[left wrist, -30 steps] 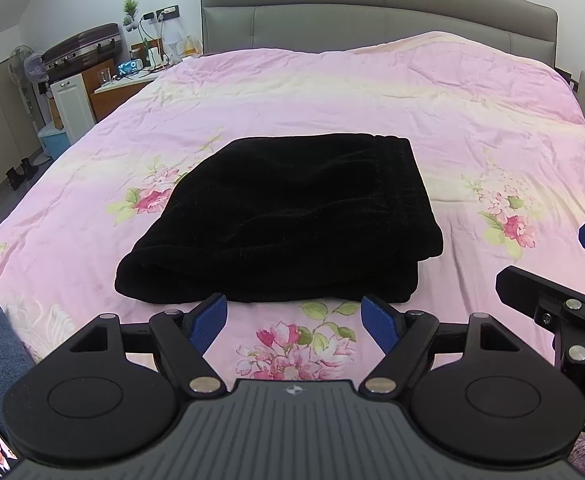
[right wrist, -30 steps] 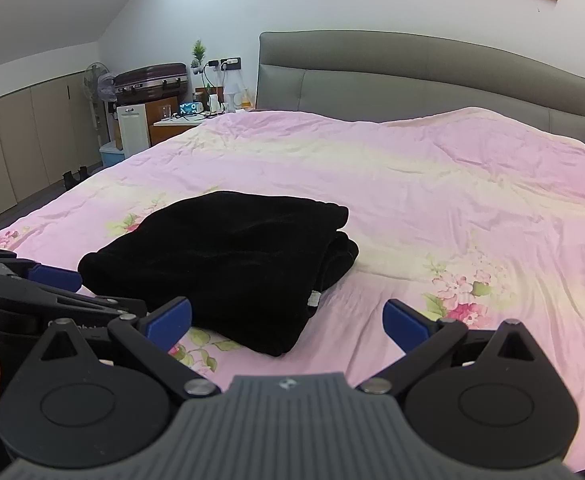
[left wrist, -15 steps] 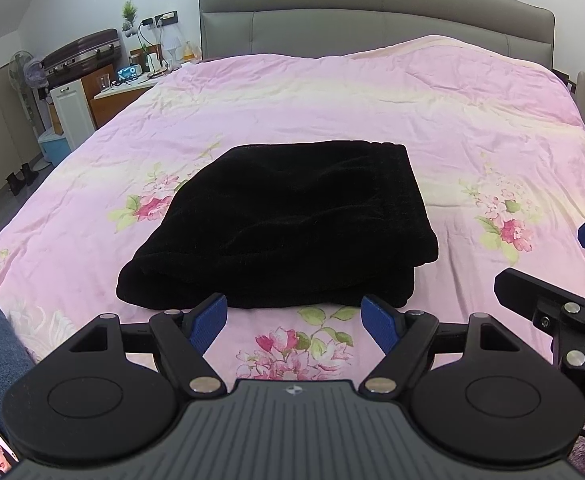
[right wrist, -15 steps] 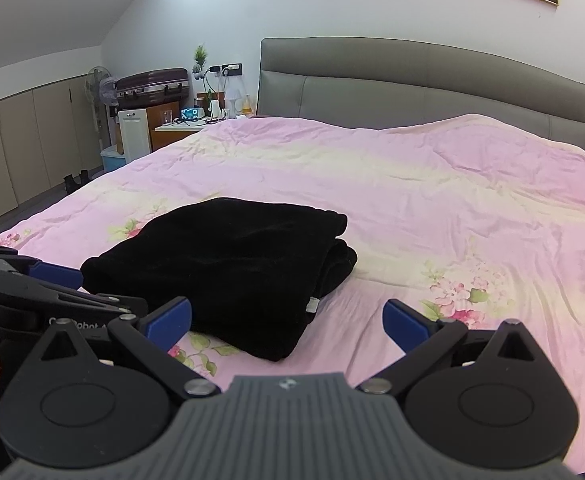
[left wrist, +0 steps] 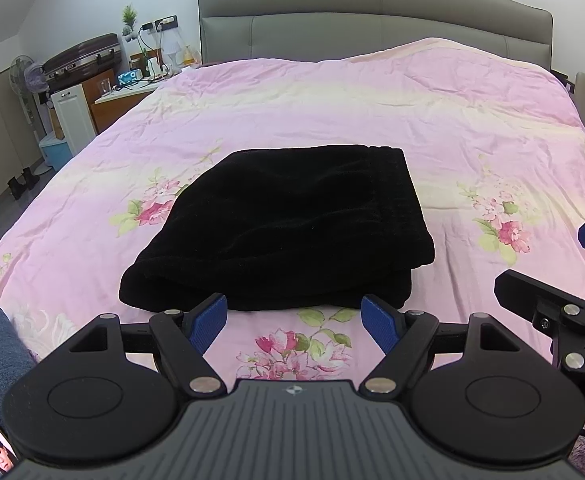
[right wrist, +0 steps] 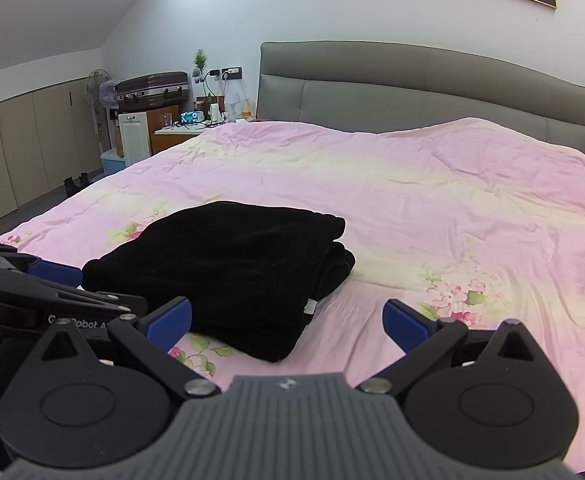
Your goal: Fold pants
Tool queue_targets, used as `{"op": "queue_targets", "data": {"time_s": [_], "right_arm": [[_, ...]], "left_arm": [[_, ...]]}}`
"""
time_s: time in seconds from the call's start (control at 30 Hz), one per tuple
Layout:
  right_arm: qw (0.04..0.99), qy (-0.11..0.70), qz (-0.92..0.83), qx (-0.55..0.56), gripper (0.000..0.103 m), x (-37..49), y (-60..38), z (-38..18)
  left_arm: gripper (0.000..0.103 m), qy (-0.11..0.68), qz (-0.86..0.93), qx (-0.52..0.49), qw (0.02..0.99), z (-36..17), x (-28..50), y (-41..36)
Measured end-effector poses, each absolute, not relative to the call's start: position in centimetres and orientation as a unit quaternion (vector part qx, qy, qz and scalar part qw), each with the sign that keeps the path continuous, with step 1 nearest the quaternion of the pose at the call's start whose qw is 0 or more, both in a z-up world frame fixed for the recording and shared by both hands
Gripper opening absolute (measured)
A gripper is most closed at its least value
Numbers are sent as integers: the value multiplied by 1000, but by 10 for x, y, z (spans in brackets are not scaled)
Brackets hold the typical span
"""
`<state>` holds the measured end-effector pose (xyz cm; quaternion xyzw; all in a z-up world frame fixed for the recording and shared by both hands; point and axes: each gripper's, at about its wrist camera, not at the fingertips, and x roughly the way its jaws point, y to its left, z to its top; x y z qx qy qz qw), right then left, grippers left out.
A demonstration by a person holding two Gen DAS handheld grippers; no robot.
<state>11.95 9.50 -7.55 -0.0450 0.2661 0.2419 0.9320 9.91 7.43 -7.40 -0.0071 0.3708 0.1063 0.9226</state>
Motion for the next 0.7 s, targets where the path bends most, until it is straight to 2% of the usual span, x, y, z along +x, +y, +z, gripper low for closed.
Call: {"op": "queue_targets", "data": {"time_s": [0.7], "right_arm": [[932,269,238,-42,98,119,91,-72]], "left_arm": [[89,362,107,-5,926,-65,93,72]]}}
